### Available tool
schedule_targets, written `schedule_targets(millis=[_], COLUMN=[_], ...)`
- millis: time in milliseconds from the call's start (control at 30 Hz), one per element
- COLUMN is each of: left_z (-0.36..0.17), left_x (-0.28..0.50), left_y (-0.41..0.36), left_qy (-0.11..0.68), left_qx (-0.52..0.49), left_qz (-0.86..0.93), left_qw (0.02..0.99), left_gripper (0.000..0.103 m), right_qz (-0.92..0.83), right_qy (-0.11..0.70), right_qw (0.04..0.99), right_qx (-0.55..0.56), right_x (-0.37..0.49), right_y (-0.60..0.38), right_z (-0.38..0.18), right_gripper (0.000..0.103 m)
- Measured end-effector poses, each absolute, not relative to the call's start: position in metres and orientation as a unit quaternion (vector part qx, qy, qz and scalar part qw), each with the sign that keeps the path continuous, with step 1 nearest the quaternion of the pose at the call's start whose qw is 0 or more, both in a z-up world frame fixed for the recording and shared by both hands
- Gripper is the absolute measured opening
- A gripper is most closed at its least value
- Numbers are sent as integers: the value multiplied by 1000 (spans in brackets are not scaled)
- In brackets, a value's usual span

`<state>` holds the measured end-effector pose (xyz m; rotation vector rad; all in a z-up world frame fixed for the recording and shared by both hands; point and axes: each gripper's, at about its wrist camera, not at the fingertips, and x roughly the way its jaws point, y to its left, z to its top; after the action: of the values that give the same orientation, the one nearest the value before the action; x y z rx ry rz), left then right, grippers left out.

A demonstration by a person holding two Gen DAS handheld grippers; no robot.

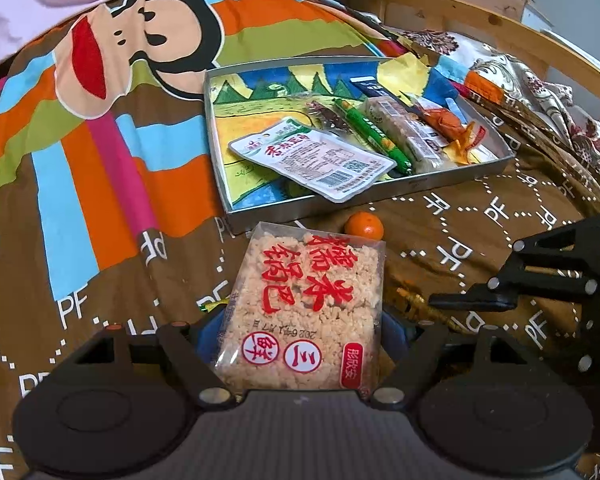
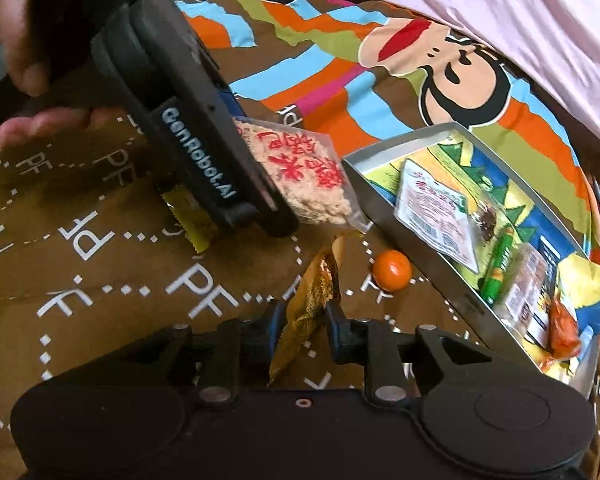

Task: Organize snacks
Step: 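Lift the rice-cracker packet with the left tool while the right tool lifts the golden duck packet, then carry both packets over the tray and lower them in with both tools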

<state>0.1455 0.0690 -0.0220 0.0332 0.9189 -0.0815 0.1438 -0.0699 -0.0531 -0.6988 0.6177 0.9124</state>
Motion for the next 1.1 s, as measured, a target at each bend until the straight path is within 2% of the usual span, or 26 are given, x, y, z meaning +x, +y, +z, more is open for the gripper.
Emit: schedule_targets(millis=[167,267,533,1100], left_z=[-24,-24,-20,-4], left_x=[148,147,147,167], left_y=[78,80,78,81], left_qy=[444,443,433,398], left_qx=[3,0,-1,-23], left_qz=[-31,-28,-26,5], left_qw=[896,896,901,917], left_gripper=[80,80,80,80], right_qz=[387,389,399,349], right_qy=[325,317,244,202], right_qw=[805,808,817,866], right_qx=[-311,-308,-338,-297], right_x=[158,158,140,164], right_y=[-67,-71,-82,-102], right_z=[-62,-61,-50,-21], right_gripper=[25,10,9,9])
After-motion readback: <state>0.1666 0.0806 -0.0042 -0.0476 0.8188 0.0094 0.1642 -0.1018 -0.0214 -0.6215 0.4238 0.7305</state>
